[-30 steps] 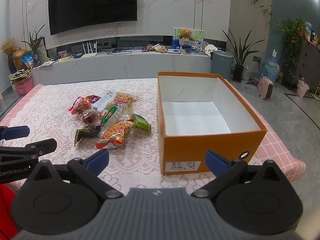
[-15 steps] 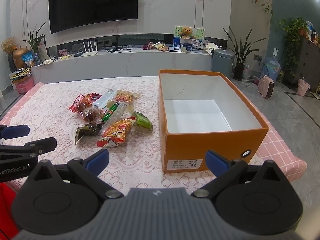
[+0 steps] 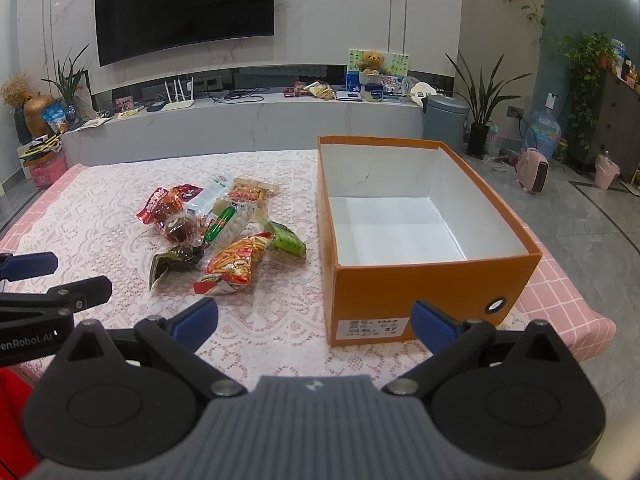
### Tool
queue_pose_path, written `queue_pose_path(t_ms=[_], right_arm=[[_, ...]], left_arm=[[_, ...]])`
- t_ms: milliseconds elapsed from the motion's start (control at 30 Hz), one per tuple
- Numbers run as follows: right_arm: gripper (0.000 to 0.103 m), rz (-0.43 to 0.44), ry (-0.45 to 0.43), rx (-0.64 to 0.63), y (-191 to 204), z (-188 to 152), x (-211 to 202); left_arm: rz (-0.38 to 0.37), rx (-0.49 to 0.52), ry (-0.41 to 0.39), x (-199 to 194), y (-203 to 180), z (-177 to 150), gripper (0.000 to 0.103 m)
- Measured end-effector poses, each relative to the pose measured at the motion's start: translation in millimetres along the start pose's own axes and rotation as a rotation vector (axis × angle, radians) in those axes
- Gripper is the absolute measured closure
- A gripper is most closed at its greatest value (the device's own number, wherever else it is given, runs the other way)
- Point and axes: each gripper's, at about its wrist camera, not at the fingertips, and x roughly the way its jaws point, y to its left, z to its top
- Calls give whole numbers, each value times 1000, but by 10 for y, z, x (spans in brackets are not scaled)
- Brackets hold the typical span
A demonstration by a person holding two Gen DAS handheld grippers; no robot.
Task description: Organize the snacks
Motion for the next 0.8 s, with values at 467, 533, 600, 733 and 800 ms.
queue_pose_path(t_ms=[467, 533, 600, 733, 800], right_arm=[[46, 137, 23, -77, 283, 106, 350], [48, 153, 33, -92, 369, 131, 459], [48, 166, 46, -99, 442, 167, 573], [48, 172, 79, -93, 550, 251, 810], [48, 174, 95, -82, 571, 297, 931]], left_arm=[[-63, -77, 125, 381, 310, 111, 60], [-49, -85, 144, 466, 360, 122, 60], [-30, -80, 145, 552, 401, 138, 58], [-25, -62, 162, 736, 458, 182, 55], [-51, -79, 171, 841, 500, 213, 48]])
